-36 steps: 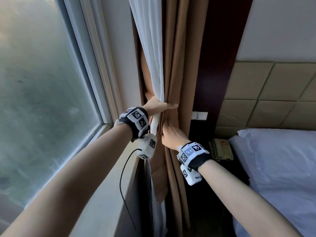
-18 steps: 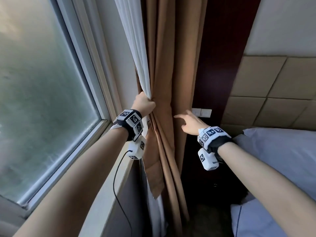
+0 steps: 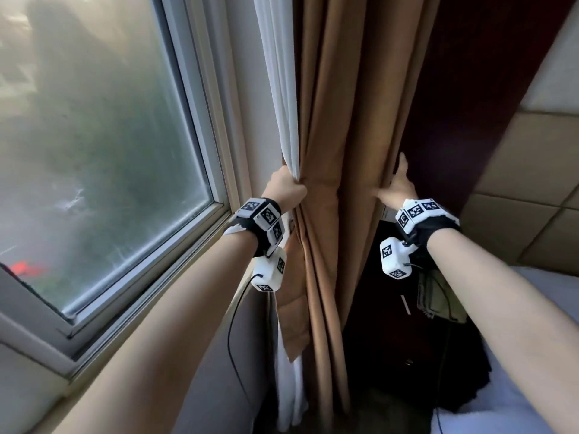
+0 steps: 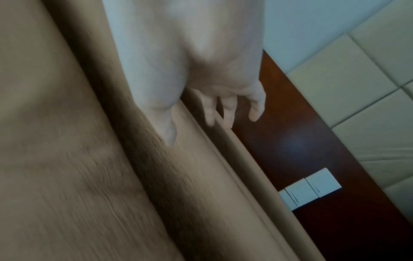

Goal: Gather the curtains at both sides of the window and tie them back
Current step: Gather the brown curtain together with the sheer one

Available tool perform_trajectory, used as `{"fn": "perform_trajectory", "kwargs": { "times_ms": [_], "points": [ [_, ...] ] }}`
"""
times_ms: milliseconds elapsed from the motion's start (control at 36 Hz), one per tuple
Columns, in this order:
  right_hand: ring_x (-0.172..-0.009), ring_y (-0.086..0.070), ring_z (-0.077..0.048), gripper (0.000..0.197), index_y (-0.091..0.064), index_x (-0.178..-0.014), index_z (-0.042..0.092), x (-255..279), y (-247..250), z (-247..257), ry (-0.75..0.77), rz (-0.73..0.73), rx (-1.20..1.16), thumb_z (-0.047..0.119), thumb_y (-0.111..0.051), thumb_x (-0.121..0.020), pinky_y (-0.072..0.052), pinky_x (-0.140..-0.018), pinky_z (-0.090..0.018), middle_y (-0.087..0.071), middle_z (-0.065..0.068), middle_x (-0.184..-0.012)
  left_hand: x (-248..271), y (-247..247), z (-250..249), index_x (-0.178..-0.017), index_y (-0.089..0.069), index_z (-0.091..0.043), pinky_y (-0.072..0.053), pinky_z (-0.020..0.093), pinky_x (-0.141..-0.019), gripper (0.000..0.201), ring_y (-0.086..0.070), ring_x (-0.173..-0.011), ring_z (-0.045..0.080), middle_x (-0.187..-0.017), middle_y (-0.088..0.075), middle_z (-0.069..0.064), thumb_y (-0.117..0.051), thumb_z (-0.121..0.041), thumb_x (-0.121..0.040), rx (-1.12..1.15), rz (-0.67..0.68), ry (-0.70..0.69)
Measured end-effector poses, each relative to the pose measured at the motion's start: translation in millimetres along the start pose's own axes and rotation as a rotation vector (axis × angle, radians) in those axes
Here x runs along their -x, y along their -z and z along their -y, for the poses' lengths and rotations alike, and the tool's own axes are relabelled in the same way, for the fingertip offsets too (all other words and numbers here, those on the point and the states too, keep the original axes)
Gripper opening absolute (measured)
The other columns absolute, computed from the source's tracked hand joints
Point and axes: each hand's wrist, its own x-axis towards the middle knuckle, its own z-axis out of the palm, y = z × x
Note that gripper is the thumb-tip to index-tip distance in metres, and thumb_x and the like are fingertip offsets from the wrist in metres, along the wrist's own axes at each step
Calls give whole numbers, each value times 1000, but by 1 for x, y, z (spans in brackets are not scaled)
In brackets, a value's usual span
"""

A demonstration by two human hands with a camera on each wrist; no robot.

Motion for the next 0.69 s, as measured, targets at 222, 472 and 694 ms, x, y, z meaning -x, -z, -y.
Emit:
{"fn": "perform_trajectory", "kwargs": {
  "times_ms": [222,472,694],
  "points": [
    [-111,-58,-22,70,-32,-145,27,4,-12,-9,92,-43,124,35,-66,-84,-36,-104,-54,-63,10,-94,6,-4,-6,-118,-55,-7,-51,37,-89,48,-58,-100,31,-110,-62,13,-45,-21,-73,-5,-10,26],
    [-106,-59,-40,33,-61,-107,5,26,-15,22,79,-91,325,33,-51,-91,-44,-96,-47,-63,-19,-112,14,-1,-11,-113,-55,-4,-52,41,-91,43,-59,-101,34,-109,-61,16,-45,-18,-74,21,-44,61],
    [-88,-63,-43,26,-57,-93,5,87,7,2,307,-50,477,29,-47,-92,-47,-73,-39,-66,-24,-95,11,7,-4,-116,-51,-2,-49,45,-95,41,-56,-107,37,-116,-57,18,-46,-17,-77,31,-99,141]
  ]
}}
